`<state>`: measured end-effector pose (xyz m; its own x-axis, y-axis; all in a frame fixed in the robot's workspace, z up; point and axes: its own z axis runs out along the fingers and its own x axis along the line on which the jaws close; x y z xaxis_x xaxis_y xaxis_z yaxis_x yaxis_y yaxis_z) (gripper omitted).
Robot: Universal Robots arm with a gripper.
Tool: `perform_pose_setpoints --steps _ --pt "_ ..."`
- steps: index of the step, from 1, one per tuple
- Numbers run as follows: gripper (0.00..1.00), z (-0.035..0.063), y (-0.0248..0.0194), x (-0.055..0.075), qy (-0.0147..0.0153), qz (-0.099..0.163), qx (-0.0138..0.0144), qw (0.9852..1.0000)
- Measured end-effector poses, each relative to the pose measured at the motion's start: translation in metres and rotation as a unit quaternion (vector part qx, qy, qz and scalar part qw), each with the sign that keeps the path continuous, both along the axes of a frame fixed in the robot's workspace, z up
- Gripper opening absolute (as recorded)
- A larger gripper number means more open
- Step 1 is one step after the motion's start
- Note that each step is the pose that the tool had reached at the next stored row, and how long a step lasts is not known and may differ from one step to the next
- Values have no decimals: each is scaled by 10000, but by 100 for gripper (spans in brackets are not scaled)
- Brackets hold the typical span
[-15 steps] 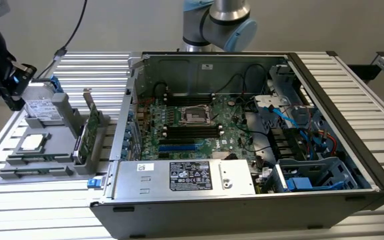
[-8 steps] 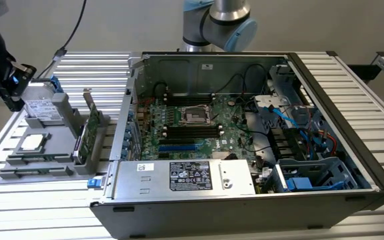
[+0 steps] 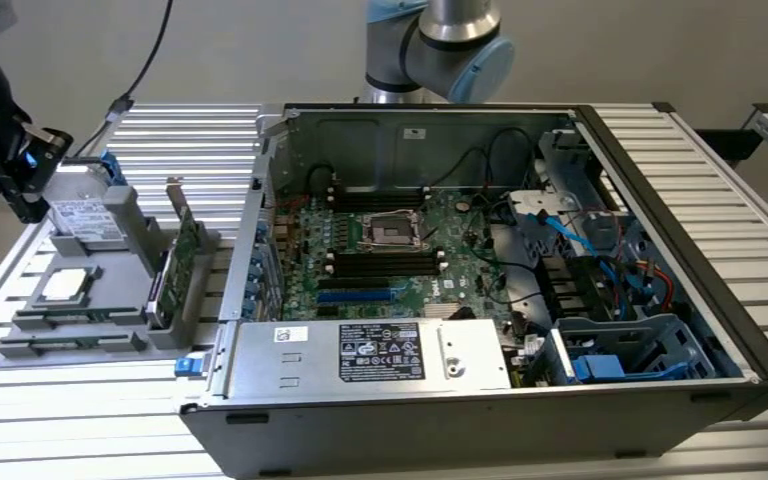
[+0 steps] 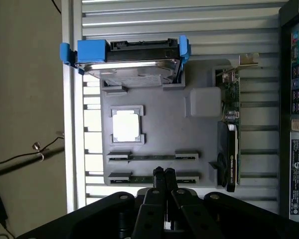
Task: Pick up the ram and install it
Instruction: 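Pick up the ram and move it above insertion slot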
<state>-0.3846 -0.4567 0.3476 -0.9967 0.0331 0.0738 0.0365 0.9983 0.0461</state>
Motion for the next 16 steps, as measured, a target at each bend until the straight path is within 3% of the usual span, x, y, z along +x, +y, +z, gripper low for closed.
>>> perform_pose_setpoints --steps 5,9,13,16 --pt "10 0 0 -1 5 29 0 10000" --pt "10 0 0 -1 5 386 0 9993" --pt "10 0 0 -1 5 745 0 9972" --pt "10 0 0 -1 5 1019 -1 9948"
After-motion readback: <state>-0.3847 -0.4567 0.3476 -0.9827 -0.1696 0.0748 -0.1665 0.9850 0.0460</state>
